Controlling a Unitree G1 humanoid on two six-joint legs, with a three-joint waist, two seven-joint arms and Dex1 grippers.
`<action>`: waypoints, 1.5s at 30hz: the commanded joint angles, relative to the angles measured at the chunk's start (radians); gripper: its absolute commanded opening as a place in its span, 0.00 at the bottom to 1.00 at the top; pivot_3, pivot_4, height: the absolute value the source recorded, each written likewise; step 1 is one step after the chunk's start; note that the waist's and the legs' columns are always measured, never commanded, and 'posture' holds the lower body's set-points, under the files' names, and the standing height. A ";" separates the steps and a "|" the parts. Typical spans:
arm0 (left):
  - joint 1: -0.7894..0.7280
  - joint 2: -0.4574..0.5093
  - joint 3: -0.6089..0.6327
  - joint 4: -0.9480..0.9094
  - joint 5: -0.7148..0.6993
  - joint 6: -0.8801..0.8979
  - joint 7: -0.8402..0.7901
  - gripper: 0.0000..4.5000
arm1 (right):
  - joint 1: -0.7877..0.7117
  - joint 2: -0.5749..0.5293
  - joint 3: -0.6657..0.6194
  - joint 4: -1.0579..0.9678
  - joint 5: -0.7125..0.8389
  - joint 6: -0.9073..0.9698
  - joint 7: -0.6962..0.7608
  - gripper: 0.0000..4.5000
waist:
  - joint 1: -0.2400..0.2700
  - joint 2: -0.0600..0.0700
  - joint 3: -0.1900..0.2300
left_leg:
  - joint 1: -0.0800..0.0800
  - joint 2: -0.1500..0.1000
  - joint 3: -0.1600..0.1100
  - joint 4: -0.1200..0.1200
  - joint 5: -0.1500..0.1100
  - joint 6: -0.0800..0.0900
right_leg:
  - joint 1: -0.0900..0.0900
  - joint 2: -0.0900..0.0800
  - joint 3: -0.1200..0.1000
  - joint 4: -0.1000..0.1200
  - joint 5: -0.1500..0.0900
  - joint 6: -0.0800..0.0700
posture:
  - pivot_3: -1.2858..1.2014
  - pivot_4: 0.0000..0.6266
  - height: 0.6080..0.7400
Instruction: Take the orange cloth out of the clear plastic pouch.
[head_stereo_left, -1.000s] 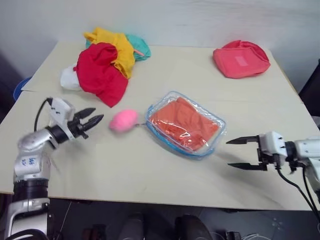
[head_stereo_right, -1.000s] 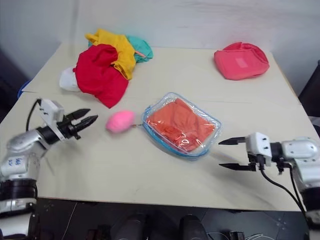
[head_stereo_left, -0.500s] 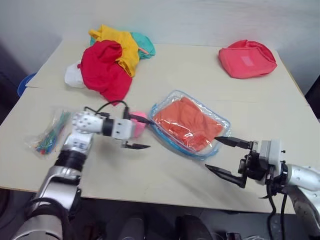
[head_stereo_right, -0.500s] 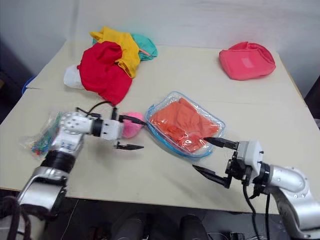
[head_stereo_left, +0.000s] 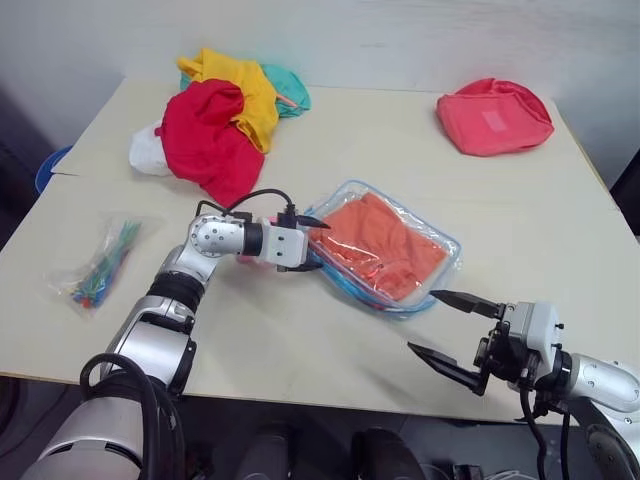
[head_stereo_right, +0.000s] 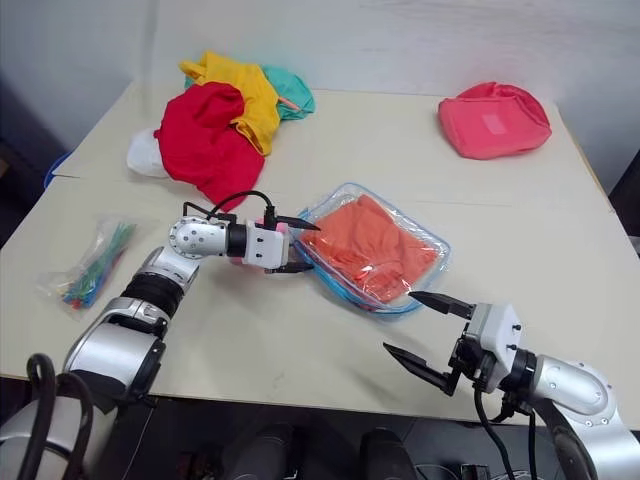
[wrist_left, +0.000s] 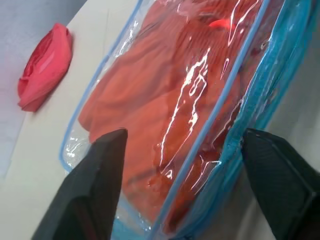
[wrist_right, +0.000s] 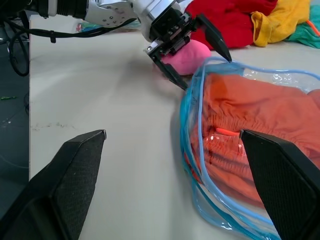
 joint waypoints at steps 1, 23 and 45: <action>-0.015 -0.023 0.031 0.010 -0.058 0.015 -0.012 0.53 | 0.009 0.014 -0.034 -0.029 -0.002 -0.030 -0.004 1.00 | 0.001 0.000 0.000 | 0.000 0.000 0.000 0.000 0.000 0.000 | 0.000 0.000 0.000 0.000 0.000 0.000 | 0.52 0.24 1.00; 0.188 -0.134 0.084 -0.758 -0.359 1.176 -0.139 0.01 | -0.436 0.165 0.438 -0.019 -0.387 0.440 -0.486 1.00 | -0.027 0.000 0.000 | -0.003 0.000 -0.006 0.002 0.001 -0.002 | -0.001 0.000 0.007 0.002 0.000 0.000 | 0.52 0.24 1.00; 0.244 -0.117 0.062 -0.836 -0.363 1.183 -0.077 0.01 | -0.601 0.217 0.505 0.198 -0.624 0.482 -0.478 1.00 | -0.025 0.000 0.000 | -0.004 -0.001 -0.006 0.001 0.002 -0.002 | -0.005 0.000 0.007 0.007 0.000 0.000 | 0.52 0.24 1.00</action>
